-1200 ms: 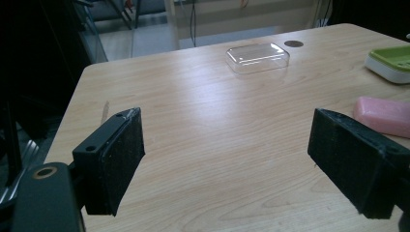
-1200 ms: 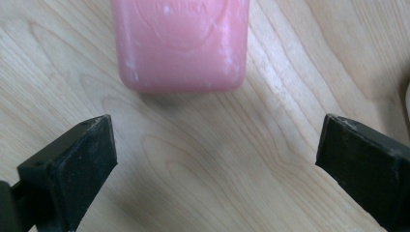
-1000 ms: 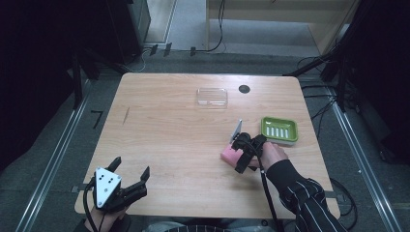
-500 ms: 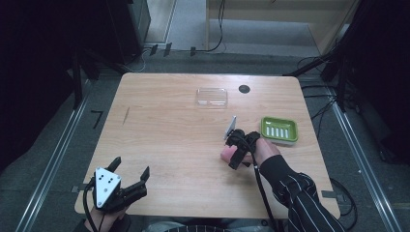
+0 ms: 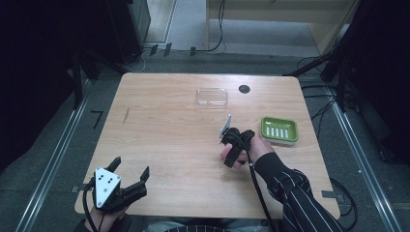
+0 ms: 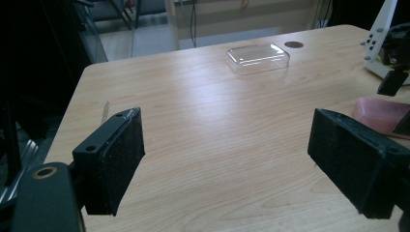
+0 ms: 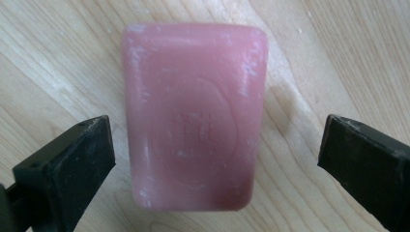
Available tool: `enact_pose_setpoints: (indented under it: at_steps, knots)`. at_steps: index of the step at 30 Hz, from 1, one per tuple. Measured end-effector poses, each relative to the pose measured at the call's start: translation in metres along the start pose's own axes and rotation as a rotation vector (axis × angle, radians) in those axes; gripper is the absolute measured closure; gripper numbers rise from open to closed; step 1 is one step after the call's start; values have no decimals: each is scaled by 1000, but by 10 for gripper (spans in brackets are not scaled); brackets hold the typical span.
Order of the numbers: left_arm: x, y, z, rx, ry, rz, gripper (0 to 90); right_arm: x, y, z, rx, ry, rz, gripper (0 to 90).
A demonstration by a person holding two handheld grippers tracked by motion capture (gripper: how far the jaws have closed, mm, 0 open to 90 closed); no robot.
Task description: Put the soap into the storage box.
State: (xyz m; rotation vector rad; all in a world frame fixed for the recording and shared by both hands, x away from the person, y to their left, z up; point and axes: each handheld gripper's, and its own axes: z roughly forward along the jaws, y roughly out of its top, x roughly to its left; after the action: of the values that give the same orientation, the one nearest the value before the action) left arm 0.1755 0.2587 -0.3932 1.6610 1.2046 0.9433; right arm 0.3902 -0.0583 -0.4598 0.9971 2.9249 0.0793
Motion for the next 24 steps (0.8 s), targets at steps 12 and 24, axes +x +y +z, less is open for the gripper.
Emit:
enact_pose_setpoints:
  at_steps: [12, 24]
  knots:
    - [0, 0, 0, 0, 0, -1, 134, 1, 2, 1, -13, 15, -7, 143]
    - [0, 0, 0, 1, 0, 1, 134, 5, 3, 1, -3, 22, -20, 236]
